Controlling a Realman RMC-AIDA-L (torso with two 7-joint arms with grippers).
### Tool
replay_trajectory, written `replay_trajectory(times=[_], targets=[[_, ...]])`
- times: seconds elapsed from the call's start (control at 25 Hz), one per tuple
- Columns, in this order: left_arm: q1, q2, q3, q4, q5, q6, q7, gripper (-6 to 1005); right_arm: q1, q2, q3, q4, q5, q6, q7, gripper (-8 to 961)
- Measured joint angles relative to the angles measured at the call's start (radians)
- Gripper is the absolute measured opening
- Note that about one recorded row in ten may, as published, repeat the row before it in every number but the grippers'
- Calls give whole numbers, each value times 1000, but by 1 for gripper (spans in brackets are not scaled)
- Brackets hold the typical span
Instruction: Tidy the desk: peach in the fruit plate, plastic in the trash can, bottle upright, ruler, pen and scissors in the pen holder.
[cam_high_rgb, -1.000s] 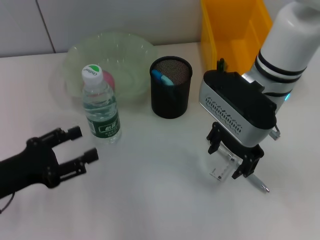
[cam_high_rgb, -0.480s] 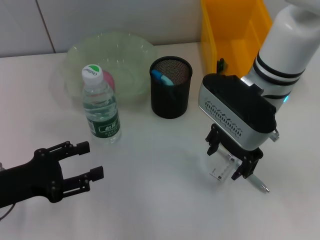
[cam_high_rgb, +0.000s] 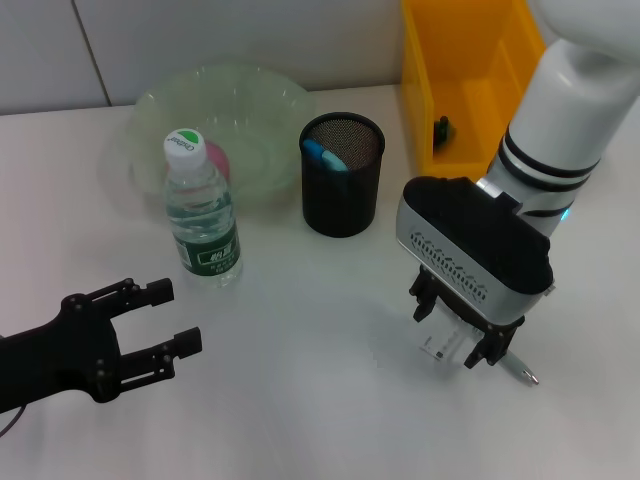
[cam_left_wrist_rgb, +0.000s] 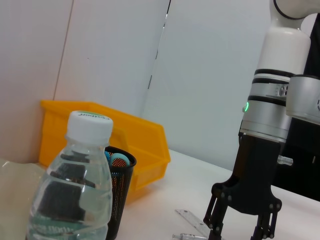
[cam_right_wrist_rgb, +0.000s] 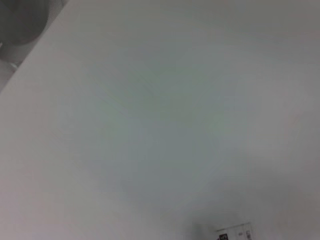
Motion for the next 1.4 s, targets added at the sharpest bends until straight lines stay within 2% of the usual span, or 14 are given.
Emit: replay_trajectory(times=[0.32,0.96,1.2,1.4], targets=[[6,-2,6,0,-1,1,-4,767,-7,0,-43,32,32,42,-26,646],[14,-1,0,-5,0,6,-6,767,-6,0,-64,57,51,82,-36,626],[14,0,0,0,-2,22,-9,766,-7,0,-69,56,55,89,-36,400],[14,3,1,1,-10,29,-16,766,-16,-5,-17,-15,100,44,-30,394]])
